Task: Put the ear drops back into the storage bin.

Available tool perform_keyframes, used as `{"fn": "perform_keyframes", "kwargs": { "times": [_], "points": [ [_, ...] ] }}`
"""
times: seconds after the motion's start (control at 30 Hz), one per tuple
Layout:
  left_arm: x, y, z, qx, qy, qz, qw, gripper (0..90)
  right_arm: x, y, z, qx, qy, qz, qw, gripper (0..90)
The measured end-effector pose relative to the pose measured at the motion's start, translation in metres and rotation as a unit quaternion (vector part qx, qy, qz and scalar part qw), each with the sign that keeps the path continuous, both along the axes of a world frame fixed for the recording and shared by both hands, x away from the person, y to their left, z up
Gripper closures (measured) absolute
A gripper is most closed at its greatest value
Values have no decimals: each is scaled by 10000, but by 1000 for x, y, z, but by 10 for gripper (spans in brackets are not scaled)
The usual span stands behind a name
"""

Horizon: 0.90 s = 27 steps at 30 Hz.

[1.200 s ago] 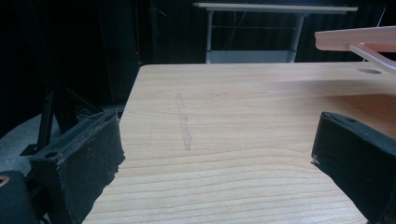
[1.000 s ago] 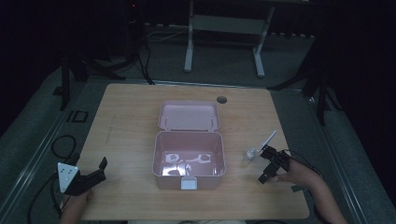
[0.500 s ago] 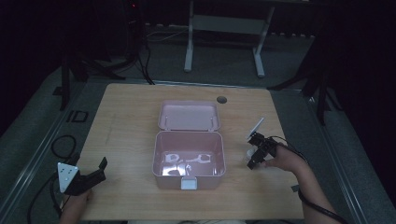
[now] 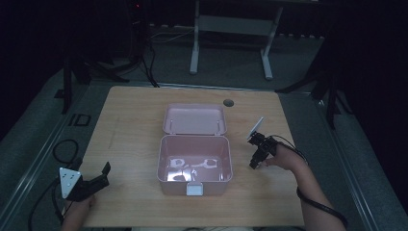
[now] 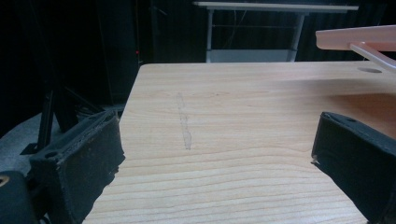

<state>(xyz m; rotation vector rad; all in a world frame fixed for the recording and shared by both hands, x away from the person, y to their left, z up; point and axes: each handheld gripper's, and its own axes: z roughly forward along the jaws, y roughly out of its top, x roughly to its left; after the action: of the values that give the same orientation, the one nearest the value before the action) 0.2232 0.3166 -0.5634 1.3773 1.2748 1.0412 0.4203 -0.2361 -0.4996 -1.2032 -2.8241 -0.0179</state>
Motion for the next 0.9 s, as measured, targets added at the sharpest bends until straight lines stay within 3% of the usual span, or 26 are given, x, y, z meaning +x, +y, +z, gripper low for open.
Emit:
{"fn": "perform_keyframes", "kwargs": {
  "times": [0.27, 0.57, 0.67, 0.77, 0.9],
  "points": [
    [0, 0, 0, 11, 15, 18, 10000, 20, 4, 5, -8, -213, 122, 18, 9997, 567],
    [0, 0, 0, 4, 14, 17, 10000, 20, -3, 9, -4, -373, 27, 728, 9966, 595],
    [0, 0, 0, 7, 13, 19, 10000, 20, -8, 9, -2, -415, -9, 1131, 9927, 595],
    [0, 0, 0, 9, 12, 17, 10000, 20, -13, 9, -1, -308, 26, 1438, 9891, 595],
    [0, 0, 0, 9, 12, 18, 10000, 20, -21, 9, -2, -314, 32, 2004, 9792, 595]
  ]
}}
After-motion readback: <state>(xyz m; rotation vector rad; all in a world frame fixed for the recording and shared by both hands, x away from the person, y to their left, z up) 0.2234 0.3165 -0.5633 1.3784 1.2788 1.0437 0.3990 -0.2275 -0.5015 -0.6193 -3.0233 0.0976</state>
